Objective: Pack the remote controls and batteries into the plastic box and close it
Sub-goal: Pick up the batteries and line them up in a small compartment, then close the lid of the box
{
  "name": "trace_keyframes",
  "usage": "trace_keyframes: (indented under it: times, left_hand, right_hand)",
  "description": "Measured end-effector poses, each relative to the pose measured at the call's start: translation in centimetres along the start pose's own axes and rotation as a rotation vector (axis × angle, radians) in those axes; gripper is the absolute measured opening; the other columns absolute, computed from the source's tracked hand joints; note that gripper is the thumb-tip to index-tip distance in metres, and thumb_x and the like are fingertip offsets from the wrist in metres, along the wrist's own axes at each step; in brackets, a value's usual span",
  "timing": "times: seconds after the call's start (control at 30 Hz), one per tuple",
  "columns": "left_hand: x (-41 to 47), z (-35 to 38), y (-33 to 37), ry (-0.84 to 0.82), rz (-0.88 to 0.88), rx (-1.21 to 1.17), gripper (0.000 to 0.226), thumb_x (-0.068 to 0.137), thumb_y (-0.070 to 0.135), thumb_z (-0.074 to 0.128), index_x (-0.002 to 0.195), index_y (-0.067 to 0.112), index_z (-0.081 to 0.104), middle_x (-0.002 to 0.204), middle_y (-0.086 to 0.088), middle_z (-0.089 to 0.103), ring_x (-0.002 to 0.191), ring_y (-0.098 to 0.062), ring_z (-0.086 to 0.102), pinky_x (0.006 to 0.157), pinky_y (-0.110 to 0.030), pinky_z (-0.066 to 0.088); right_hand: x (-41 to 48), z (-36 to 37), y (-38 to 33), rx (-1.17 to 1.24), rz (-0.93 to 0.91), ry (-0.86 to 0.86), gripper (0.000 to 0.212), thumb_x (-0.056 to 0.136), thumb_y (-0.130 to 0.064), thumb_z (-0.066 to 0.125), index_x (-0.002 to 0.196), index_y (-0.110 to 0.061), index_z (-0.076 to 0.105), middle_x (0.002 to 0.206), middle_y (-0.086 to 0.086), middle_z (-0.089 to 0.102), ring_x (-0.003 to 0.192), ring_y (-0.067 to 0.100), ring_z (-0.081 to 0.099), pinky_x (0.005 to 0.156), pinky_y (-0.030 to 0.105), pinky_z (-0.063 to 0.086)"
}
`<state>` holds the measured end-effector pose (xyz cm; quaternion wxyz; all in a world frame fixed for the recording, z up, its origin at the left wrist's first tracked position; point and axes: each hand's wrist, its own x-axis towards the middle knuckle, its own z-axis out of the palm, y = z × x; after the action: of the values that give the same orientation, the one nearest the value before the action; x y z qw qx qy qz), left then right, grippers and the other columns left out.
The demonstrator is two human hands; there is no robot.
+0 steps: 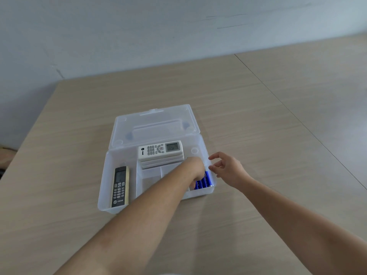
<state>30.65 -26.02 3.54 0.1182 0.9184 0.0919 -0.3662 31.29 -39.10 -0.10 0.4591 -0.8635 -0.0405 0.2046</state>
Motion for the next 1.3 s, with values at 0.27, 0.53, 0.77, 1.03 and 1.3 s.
trace_keyframes:
  times: [0.27,0.53,0.77,1.03,1.3]
  left_hand:
    - [-1.0,-10.3,-7.9,0.535,-0.036,-0.349,0.029,0.086,0.006,0.043,0.106,0.0,0.065,0.099,-0.017,0.073,0.088,-0.032,0.071,0.084,-0.04,0.059]
    - [2.5,-9.4,-21.5,0.645,-0.348,-0.704,0.064,0.089,0.035,0.054,0.142,0.006,0.035,0.144,-0.016,0.043,0.131,-0.034,0.045,0.105,-0.039,0.041]
    - [7.0,-6.9,-25.3,0.675,-0.448,-1.337,0.066,0.093,0.044,0.046,0.141,-0.001,0.04,0.144,-0.018,0.046,0.128,-0.034,0.048,0.102,-0.039,0.04]
    - [7.7,-6.4,-24.4,0.844,-0.48,-1.469,0.046,0.095,0.041,0.045,0.122,0.006,0.058,0.117,-0.013,0.062,0.11,-0.034,0.057,0.088,-0.035,0.043]
    - [2.5,-10.8,-24.0,1.063,-0.023,-1.463,0.027,0.082,0.027,0.072,0.085,0.019,0.046,0.077,0.007,0.05,0.076,-0.016,0.05,0.072,-0.029,0.042]
  right_hand:
    - [6.2,-1.5,-5.5,0.109,-0.006,0.157,0.018,0.087,-0.027,0.058,0.101,-0.016,0.06,0.083,-0.006,0.06,0.08,0.018,0.058,0.084,0.042,0.054]
    - [13.2,1.6,-7.9,0.23,0.095,0.217,0.037,0.089,-0.03,0.055,0.113,-0.002,0.064,0.096,0.016,0.063,0.082,0.03,0.057,0.075,0.035,0.045]
    - [17.0,3.8,-6.6,0.328,0.34,0.22,0.044,0.089,-0.048,0.049,0.084,-0.005,0.057,0.08,0.012,0.049,0.068,0.025,0.046,0.066,0.032,0.036]
    - [16.1,4.7,-6.0,0.192,0.142,0.317,0.037,0.095,-0.037,0.041,0.069,-0.01,0.045,0.067,0.004,0.047,0.061,0.022,0.041,0.051,0.029,0.029]
    - [14.1,1.8,-10.9,0.197,-0.227,0.442,0.014,0.091,-0.034,0.054,0.095,-0.021,0.048,0.074,-0.004,0.052,0.068,0.016,0.049,0.057,0.028,0.035]
